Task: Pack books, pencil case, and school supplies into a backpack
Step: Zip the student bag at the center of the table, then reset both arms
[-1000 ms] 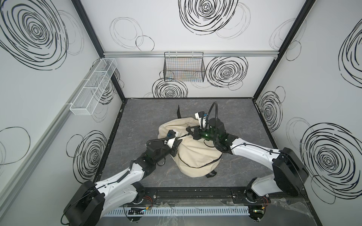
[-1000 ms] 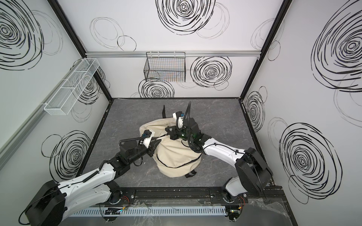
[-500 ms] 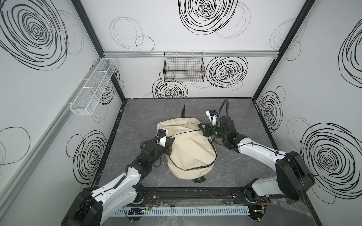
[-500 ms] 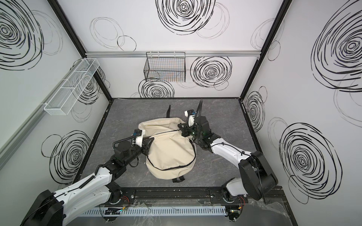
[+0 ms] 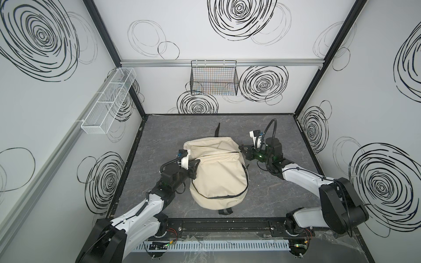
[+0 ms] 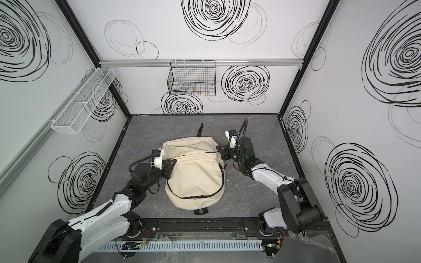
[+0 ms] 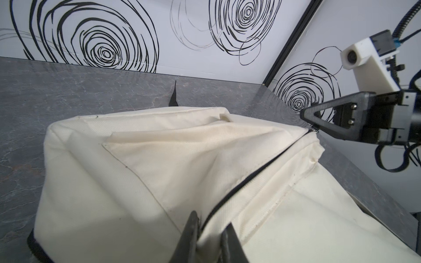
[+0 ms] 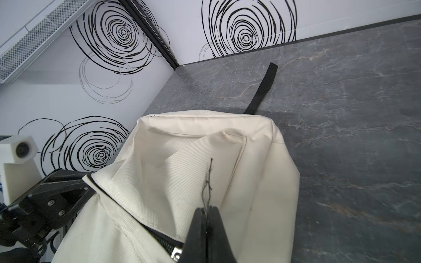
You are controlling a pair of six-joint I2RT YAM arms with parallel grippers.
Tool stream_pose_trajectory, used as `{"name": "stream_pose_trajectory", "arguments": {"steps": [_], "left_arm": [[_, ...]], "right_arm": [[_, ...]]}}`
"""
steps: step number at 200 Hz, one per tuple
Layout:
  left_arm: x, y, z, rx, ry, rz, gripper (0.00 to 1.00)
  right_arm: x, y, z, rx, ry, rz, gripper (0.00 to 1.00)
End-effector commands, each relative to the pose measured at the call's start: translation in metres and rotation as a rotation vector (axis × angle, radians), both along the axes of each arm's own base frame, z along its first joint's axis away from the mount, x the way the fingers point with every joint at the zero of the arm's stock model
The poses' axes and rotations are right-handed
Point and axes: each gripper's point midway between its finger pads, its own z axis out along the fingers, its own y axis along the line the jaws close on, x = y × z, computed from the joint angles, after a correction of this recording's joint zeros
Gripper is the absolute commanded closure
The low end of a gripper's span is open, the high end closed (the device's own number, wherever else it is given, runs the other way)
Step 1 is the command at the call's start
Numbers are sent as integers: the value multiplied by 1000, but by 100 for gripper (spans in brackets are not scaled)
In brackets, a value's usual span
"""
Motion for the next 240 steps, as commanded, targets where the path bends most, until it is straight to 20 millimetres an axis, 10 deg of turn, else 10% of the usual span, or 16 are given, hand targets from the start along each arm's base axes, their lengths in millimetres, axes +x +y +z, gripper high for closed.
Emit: {"name": "stream_pose_trajectory", "arguments": {"steps": [1, 10, 20, 56, 101, 125, 191, 240], "left_arm": [[29, 54, 13, -3, -58, 279, 100], [32, 51, 19, -11, -76, 264, 79], [36, 52, 25, -12, -89, 277, 49], [47, 85, 59, 9, -230, 471, 11], [49, 140, 72, 140, -333, 728, 0], [40, 158, 67, 109, -338, 776, 4], [35, 195, 27, 266, -287, 824, 4], [62, 143, 12, 207, -378, 417, 4]], "right_arm": [[37, -59, 19, -43, -97, -245, 100], [38, -58, 20, -42, -91, -245, 100], [42, -60, 23, -45, -73, -255, 74], [54, -111, 22, -71, 33, -457, 23], [33, -256, -19, -344, 106, -950, 13], [6, -294, -47, -472, 69, -1070, 13], [2, -276, -43, -394, -221, -997, 14], [-3, -255, -37, -415, -450, -923, 9]]}}
